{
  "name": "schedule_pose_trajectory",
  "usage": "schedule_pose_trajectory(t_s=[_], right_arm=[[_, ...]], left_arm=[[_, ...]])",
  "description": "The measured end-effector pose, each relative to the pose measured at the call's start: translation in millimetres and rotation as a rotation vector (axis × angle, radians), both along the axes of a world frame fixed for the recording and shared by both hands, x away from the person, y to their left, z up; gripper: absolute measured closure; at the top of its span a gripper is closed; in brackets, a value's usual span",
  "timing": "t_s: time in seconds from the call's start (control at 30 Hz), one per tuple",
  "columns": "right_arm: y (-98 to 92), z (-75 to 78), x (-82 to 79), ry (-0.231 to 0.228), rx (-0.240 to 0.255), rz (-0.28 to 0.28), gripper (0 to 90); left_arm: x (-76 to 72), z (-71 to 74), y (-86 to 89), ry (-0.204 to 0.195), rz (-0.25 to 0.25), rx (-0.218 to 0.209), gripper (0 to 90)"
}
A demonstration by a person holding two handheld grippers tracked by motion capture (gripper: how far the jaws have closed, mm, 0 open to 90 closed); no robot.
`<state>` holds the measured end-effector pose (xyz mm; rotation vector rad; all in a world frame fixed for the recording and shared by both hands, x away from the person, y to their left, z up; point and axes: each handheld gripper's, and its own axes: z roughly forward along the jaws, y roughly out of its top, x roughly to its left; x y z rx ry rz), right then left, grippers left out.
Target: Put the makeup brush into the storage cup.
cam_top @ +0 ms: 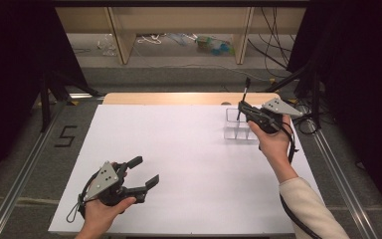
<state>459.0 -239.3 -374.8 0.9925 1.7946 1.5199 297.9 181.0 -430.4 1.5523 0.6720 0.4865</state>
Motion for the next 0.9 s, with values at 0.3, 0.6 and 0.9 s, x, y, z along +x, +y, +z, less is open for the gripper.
schedule_pose_trajectory(t_s=[0.3,0.6,0.9], right_arm=[[0.8,-0.8,3.6,-0.015,0.0,-0.008,85.8],[0.7,0.3,6.2,0.0,-0.012,-0.007,85.8],[0.8,-0.2,9.5,-0.005,-0.003,-0.008,85.8]], left_arm=[[-0.1,-0.1,-0.2,0.001,0.0,0.0,19.4],[-0.1,-0.2,-0.1,0.002,0.0,0.002,19.4],[-0.2,-0.2,-0.3,0.002,0.0,0.0,19.3]])
